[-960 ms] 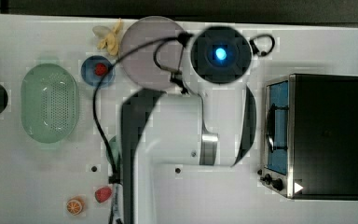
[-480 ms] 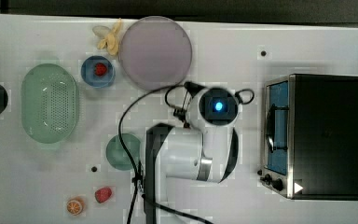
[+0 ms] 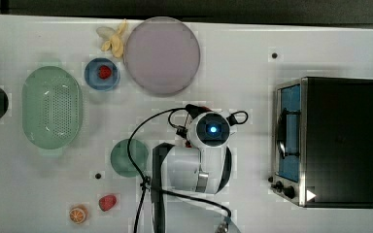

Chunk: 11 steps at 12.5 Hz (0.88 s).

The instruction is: Pick ketchup from plate and place it on table.

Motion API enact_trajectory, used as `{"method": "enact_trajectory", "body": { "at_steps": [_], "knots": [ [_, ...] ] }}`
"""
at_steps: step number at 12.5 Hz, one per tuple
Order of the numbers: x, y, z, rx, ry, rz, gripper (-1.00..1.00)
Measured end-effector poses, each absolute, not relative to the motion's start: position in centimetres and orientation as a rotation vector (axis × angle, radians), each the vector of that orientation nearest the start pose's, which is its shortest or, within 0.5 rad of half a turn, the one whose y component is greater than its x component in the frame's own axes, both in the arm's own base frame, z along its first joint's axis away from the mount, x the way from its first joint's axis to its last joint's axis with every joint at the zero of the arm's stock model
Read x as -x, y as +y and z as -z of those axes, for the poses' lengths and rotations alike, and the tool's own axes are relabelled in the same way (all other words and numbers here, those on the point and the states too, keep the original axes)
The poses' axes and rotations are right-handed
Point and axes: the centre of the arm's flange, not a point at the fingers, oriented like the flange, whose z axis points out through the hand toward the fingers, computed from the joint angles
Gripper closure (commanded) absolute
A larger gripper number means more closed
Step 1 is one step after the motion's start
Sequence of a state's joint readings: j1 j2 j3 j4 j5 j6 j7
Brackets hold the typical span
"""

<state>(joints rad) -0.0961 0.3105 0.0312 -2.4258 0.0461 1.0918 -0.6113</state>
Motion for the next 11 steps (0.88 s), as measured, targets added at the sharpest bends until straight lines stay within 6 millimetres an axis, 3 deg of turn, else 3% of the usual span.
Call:
{"method": "enact_trajectory", "body": {
  "at_steps": [1,4,6,9,11],
  "knots": [
    [-48.1,-3.1,-17.0,3.083,0.436,-0.101,-0.34],
    [-48.6,-3.1,-17.7,3.081,0.440,-0.071,-1.00],
    [-49.1,-3.2,-19.3,3.081,0.442,-0.020,-1.00],
    [-50.8,-3.0,-24.5,3.064,0.510,0.043,-1.00],
    [-51.7,-2.5,-29.8,3.037,0.633,0.005,-1.00]
  ]
}}
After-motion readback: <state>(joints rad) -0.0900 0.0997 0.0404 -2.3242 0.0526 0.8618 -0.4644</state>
